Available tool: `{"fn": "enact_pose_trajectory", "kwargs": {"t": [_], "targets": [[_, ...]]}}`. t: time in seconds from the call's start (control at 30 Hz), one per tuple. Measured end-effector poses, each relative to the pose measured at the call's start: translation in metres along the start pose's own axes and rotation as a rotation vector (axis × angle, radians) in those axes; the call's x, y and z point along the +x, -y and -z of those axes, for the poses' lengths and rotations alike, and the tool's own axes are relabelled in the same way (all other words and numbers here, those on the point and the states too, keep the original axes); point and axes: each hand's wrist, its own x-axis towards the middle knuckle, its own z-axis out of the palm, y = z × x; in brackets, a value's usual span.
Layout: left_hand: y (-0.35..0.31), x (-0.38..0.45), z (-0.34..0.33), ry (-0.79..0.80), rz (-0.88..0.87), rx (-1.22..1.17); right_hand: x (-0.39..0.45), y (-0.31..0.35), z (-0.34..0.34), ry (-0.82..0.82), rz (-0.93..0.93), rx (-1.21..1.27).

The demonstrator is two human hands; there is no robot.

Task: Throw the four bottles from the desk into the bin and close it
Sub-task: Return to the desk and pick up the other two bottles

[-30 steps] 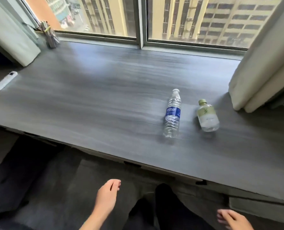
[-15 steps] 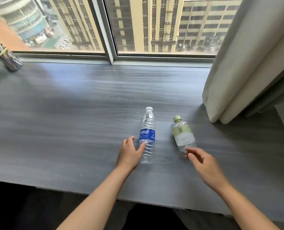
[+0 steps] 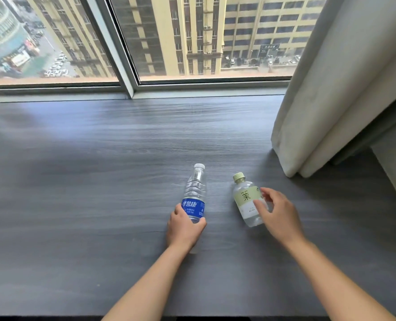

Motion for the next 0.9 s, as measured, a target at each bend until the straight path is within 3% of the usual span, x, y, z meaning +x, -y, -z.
{"fn": "enact_pose_trajectory", "kwargs": {"t": [0.3, 0.57, 0.73, 0.9], "targets": [[0.024, -0.006, 0.013, 0.032, -0.037, -0.154, 0.029, 0.006, -0.032, 0.198, -0.142, -0.325], [0.032, -0.018, 0.013, 0.041, -0.040, -0.163, 0.037, -0.003, -0.037, 0.194, -0.198, -0.294], [0.035, -0.030, 0.017, 0.071, -0.035, -0.196, 0.033, -0.010, -0.028, 0.180, -0.160, -0.179], [0.036, -0.046, 0.022, 0.112, -0.060, -0.249, 0.012, -0.017, -0.012, 0.191, -0.266, 0.203]]}}
